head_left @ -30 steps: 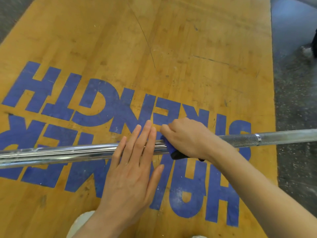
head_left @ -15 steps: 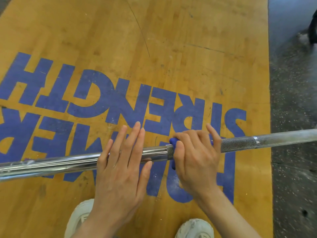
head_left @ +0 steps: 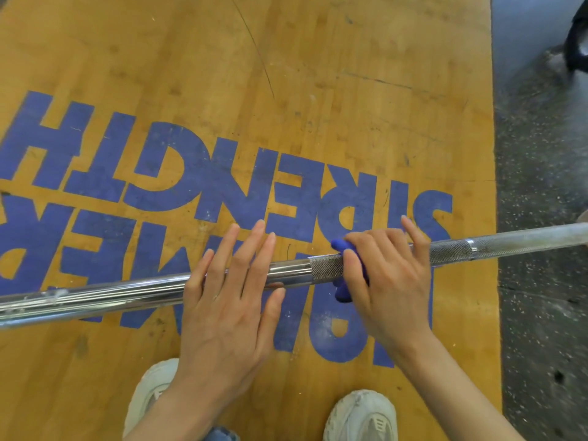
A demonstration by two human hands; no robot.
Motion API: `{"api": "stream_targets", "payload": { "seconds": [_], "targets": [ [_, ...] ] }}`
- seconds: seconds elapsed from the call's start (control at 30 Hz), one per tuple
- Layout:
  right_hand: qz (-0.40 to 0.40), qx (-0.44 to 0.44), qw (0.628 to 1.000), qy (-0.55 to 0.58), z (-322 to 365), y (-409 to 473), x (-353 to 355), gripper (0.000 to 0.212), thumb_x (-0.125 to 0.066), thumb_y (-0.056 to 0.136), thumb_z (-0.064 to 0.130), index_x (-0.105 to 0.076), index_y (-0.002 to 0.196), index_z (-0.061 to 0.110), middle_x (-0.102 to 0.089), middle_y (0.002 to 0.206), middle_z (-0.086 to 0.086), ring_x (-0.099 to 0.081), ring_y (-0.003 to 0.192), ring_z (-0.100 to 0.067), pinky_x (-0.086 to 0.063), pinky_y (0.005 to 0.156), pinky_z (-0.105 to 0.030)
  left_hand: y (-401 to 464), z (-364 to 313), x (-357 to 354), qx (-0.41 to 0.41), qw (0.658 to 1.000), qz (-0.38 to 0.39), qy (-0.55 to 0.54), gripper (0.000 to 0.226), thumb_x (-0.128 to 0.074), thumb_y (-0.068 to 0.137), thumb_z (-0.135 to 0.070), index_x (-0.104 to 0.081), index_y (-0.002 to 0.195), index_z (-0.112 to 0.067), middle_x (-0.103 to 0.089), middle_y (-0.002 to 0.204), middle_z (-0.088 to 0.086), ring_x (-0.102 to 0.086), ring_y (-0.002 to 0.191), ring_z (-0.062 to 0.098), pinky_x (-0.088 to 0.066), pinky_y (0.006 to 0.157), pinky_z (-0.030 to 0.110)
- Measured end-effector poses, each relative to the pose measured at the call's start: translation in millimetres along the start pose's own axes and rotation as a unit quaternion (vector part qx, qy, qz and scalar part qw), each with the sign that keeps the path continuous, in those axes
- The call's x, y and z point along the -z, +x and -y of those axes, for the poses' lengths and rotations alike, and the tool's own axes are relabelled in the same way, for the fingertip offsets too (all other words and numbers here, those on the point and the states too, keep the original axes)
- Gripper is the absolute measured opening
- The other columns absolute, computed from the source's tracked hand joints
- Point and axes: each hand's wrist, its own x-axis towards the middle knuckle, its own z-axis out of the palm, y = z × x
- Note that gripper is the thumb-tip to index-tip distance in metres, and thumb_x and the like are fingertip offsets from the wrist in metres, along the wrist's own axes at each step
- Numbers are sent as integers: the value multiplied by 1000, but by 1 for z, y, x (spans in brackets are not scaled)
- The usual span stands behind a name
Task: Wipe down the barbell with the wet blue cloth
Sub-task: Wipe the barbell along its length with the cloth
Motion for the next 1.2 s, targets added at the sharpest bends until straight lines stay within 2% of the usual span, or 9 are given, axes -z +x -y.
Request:
{"api": "stream_targets", "payload": {
  "seconds": [0.07, 0.23, 0.37, 0.53, 0.67, 0.8, 0.97, 1.13, 1.2],
  "targets": [
    [-1, -45, 999, -8, 21, 3, -8, 45, -32, 108, 27, -66, 81, 15, -62, 75, 2, -58, 77, -25, -35, 110, -42, 2, 0, -1, 3, 1000, -2, 6, 55, -38, 102, -34, -46, 151, -11, -40, 160, 1, -30, 150, 26, -13, 122, 38],
    [3, 33, 999, 2, 0, 11, -8, 42, -37, 107, 28, -67, 82, 13, -64, 77, 0, -59, 75, -26, -41, 104, -41, 9, 4, 0, 3, 1000, 6, 12, 55, -38, 102, -36, -45, 151, -11, -40, 160, 1, -29, 150, 26, -12, 122, 38],
    [-18, -48, 999, 8, 12, 15, -12, 44, -35, 106, 27, -65, 78, 12, -61, 73, -2, -56, 74, -29, -41, 91, -39, 15, 2, -1, 6, 1000, 2, 16, 54, -37, 103, -36, -49, 149, -11, -43, 158, 1, -33, 148, 25, -12, 122, 37],
    [-4, 5, 999, 40, 7, 21, -14, 39, -41, 106, 28, -67, 83, 12, -61, 75, 0, -57, 74, -26, -40, 78, -34, 21, 8, 0, 2, 1000, 0, 16, 52, -39, 102, -35, -52, 146, -11, -46, 156, 0, -35, 147, 24, -14, 121, 37],
    [-28, -79, 996, 41, 34, 21, -19, 34, -42, 104, 25, -69, 88, 12, -65, 84, 0, -56, 83, -27, -37, 87, -36, 27, 8, 0, -3, 1000, -5, 12, 52, -38, 104, -34, -51, 147, -10, -46, 156, 2, -38, 146, 23, -14, 121, 38],
    [1, 8, 999, 54, 35, 24, -20, 30, -46, 104, 26, -70, 95, 11, -67, 89, -1, -58, 86, -27, -40, 90, -37, 28, 15, 4, -21, 1000, 10, -10, 51, -35, 105, -33, -48, 149, -11, -44, 157, 3, -37, 147, 23, -14, 122, 39],
    [-18, -92, 994, 63, 40, 24, -17, 30, -44, 102, 24, -69, 97, 9, -66, 94, -2, -55, 93, -27, -40, 97, -41, 26, 37, 18, -4, 1000, -23, 0, 45, -36, 105, -27, -56, 142, -10, -52, 150, 3, -39, 145, 23, -16, 121, 38],
    [8, 8, 997, 70, 41, 15, -19, 33, -45, 104, 27, -70, 113, 7, -67, 108, -4, -55, 107, -25, -39, 108, -44, 25, 45, 8, -4, 996, -59, 71, 45, -33, 108, -28, -61, 137, -11, -56, 147, 3, -40, 142, 24, -17, 118, 39],
    [1, -35, 998, 61, 34, 8, -17, 42, -34, 109, 30, -67, 121, 6, -65, 116, -6, -54, 116, -28, -32, 116, -45, 24, 43, 6, -1, 995, -66, 69, 46, -30, 109, -29, -62, 137, -12, -56, 148, 2, -39, 142, 24, -17, 118, 39]
  ]
}}
